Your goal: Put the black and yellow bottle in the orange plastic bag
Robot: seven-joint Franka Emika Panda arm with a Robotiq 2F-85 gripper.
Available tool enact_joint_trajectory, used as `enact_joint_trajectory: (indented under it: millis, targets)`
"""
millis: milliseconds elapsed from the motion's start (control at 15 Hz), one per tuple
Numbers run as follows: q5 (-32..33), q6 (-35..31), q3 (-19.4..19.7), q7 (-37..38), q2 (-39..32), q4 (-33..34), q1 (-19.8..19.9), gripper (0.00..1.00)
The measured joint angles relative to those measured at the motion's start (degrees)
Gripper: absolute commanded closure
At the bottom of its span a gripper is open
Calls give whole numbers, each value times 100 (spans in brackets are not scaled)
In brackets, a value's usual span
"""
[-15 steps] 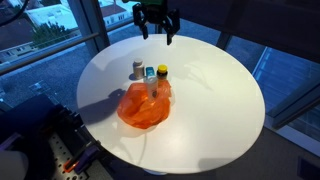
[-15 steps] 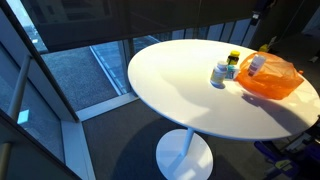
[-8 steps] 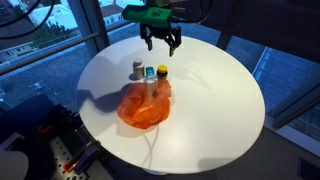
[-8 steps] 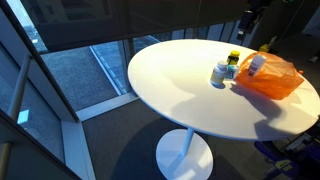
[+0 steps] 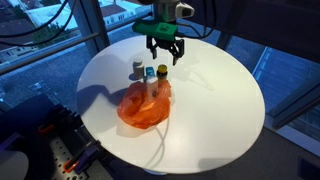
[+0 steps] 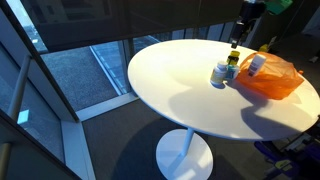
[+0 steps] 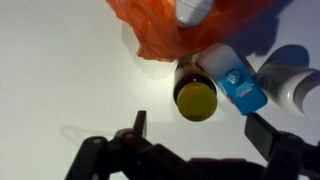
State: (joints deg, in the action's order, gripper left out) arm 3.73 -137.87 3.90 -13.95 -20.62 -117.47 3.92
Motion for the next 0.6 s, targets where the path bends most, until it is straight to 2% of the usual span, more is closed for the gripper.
enact_joint_trajectory:
  millis: [67, 200, 267, 333, 467, 600]
  targets:
    - [0, 0, 0, 2, -79, 51, 8, 0]
    - [0, 1, 0, 20, -213, 119, 12, 17]
    - [0, 1, -1, 26, -264, 137, 12, 32]
    - [0, 1, -3, 33, -307, 151, 12, 36]
    - [0, 1, -6, 48, -365, 164, 10, 58]
    - [0, 1, -7, 62, -381, 168, 9, 75]
